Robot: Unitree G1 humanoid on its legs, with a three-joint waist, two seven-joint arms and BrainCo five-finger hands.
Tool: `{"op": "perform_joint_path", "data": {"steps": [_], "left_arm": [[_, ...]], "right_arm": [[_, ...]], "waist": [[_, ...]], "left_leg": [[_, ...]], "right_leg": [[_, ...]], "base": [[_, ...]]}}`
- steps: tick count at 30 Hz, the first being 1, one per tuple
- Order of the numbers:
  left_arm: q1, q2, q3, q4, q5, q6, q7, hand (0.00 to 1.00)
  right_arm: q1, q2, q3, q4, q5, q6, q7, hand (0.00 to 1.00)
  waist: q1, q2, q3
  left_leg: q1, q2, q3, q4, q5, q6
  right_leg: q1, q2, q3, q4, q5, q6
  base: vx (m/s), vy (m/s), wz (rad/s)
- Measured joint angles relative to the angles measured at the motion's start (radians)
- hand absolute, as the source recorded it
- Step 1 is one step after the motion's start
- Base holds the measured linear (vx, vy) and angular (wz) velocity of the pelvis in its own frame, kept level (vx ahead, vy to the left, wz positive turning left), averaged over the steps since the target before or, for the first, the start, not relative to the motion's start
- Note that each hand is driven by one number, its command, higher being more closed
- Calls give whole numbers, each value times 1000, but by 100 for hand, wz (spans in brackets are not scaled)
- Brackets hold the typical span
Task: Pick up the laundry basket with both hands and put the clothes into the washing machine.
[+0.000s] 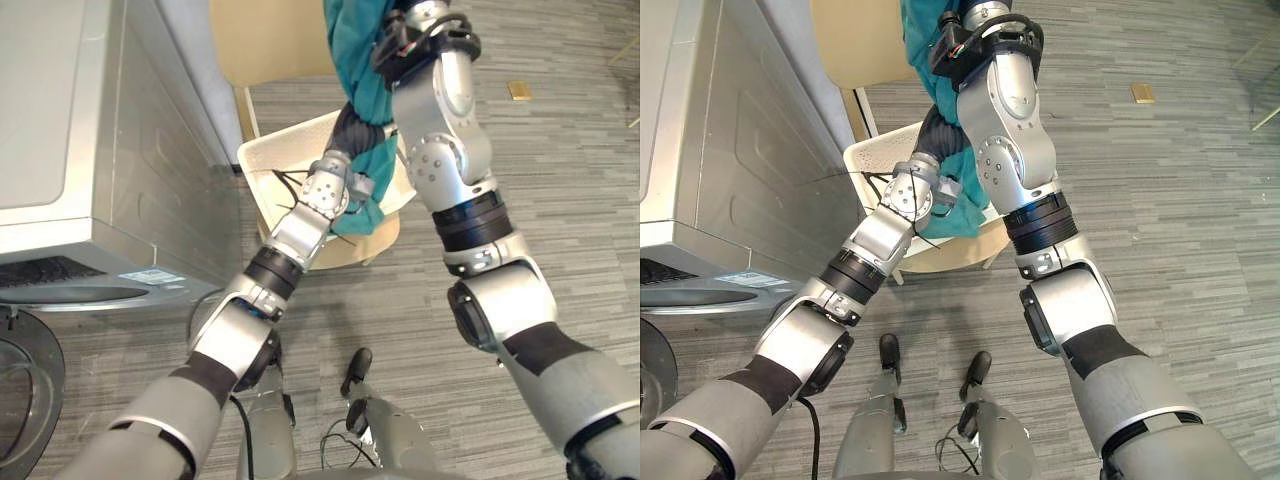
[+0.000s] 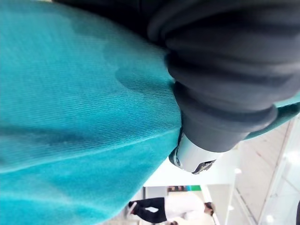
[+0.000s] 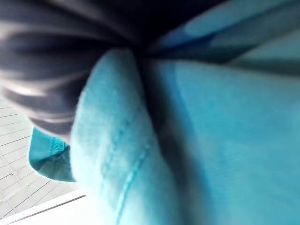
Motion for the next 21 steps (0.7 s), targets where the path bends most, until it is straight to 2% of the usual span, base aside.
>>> {"op": "perform_joint_path", "data": {"steps": [12, 17, 21], "left_arm": [[29, 37, 15, -42, 4, -1, 8, 100], [68, 96, 75, -87, 4, -7, 24, 100], [69, 182, 155, -130, 3, -8, 47, 100]], "right_arm": [[19, -76, -5, 0, -1, 1, 1, 0], [133, -145, -38, -35, 1, 5, 2, 0], [279, -197, -98, -106, -2, 9, 8, 0]], "waist": [[-2, -2, -1], [-3, -4, -3], [-5, -4, -3]], "left_leg": [[14, 4, 9, -4, 0, 0], [26, 5, 9, -6, -4, -5], [54, 5, 13, -6, -4, -5]], "right_leg": [[9, 3, 7, 0, 1, -1], [22, 2, 7, -2, 0, -1], [47, 0, 9, -2, 0, 0]], "base": [[10, 24, -1], [3, 36, 0], [0, 0, 0]]}}
